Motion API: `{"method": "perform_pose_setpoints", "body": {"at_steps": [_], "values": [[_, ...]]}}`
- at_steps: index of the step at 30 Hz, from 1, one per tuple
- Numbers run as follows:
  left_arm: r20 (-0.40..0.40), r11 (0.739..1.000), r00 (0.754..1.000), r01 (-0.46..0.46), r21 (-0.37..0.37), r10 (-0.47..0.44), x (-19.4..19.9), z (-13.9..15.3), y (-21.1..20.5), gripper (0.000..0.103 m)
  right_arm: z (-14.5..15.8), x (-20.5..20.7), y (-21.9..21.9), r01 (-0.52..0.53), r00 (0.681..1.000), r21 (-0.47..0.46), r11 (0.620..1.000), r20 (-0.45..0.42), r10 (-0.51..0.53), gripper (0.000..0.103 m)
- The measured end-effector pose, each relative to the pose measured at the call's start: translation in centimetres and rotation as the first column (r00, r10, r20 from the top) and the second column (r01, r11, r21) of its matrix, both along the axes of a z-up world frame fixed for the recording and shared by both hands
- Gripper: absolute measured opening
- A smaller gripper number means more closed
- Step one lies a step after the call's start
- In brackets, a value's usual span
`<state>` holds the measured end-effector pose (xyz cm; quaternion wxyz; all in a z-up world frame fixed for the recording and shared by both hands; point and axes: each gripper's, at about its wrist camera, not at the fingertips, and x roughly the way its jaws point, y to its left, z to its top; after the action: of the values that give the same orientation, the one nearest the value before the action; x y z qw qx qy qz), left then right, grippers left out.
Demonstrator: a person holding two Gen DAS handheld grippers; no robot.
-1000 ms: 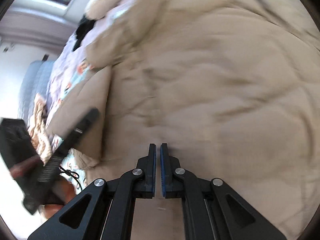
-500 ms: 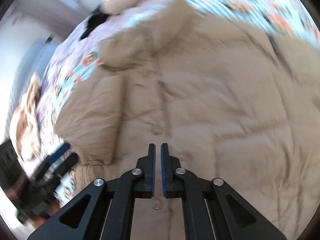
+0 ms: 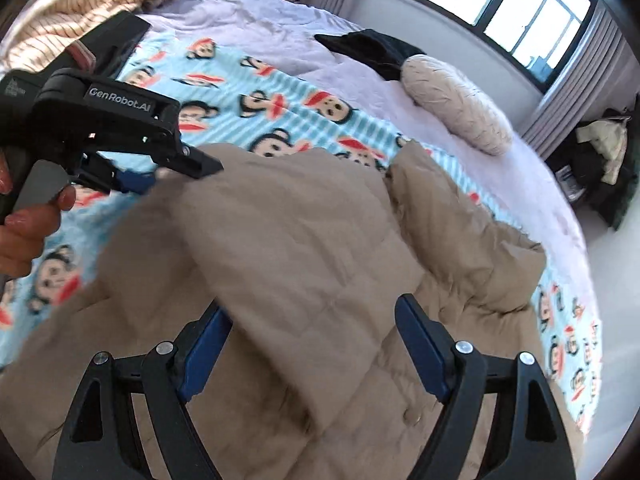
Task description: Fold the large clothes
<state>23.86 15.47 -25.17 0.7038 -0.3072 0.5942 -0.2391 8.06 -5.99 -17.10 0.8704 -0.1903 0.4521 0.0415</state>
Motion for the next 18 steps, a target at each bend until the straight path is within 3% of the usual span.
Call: {"method": "perform_pose_setpoints", "body": {"at_steps": [1,2,4,5,6,8,10,11,13,15,17,18], "values": [[0.013,1.000,1.000,-0.015,-0.016,0.016,0.3,0.0,-0.3,0.062,-0.1,0.1,-0.2,0.016,1.000,-0.005,1.000,0.007,-0.016,0.084],[0.036,1.000,0.999,-0.022,-0.015,0.023,0.2,0.3,-0.6,0.036,-0.2,0.4,-0.7,0.042,0.999,-0.014,0.999,0.019,-0.041,0.077],[0.112,0.998,0.994,-0.017,0.054,0.010,0.1,1.8,-1.5,0.024,-0.2,0.8,-1.6,0.070,0.997,-0.010,0.998,0.014,-0.069,0.034],[0.186,0.992,0.982,-0.008,0.127,-0.016,-0.3,3.1,-2.2,0.019,-0.3,0.9,-2.6,0.094,0.996,0.018,0.995,-0.002,-0.094,0.006],[0.260,0.976,0.963,0.007,0.215,-0.065,-0.9,4.6,-3.2,0.019,-0.1,0.7,-3.4,0.124,0.992,0.045,0.991,0.002,-0.124,0.006],[0.390,0.923,0.903,0.019,0.385,-0.182,-2.7,7.2,-5.3,0.019,0.9,-0.2,-6.3,0.213,0.976,0.140,0.967,0.026,-0.218,0.006],[0.451,0.880,0.852,0.023,0.475,-0.266,-3.8,8.3,-6.5,0.019,1.2,-0.9,-9.6,0.309,0.947,0.279,0.909,-0.004,-0.321,0.006],[0.458,0.859,0.838,0.024,0.511,-0.296,-4.0,8.2,-7.0,0.019,0.9,-1.3,-11.7,0.372,0.923,0.369,0.852,-0.045,-0.383,0.006],[0.443,0.836,0.840,0.021,0.548,-0.311,-3.8,7.3,-7.2,0.019,-0.8,-2.4,-16.6,0.526,0.836,0.548,0.651,-0.193,-0.514,0.006],[0.420,0.825,0.855,0.016,0.566,-0.304,-3.5,5.9,-7.1,0.019,-4.3,-3.8,-21.3,0.642,0.725,0.685,0.345,-0.396,-0.563,0.006],[0.406,0.816,0.865,0.007,0.578,-0.295,-3.4,5.1,-6.9,0.019,-7.8,-5.4,-24.3,0.664,0.651,0.745,0.055,-0.541,-0.533,0.006],[0.405,0.812,0.865,0.004,0.584,-0.296,-3.4,4.8,-6.9,0.019,-8.8,-5.9,-25.1,0.657,0.638,0.753,-0.016,-0.568,-0.519,0.006]]}}
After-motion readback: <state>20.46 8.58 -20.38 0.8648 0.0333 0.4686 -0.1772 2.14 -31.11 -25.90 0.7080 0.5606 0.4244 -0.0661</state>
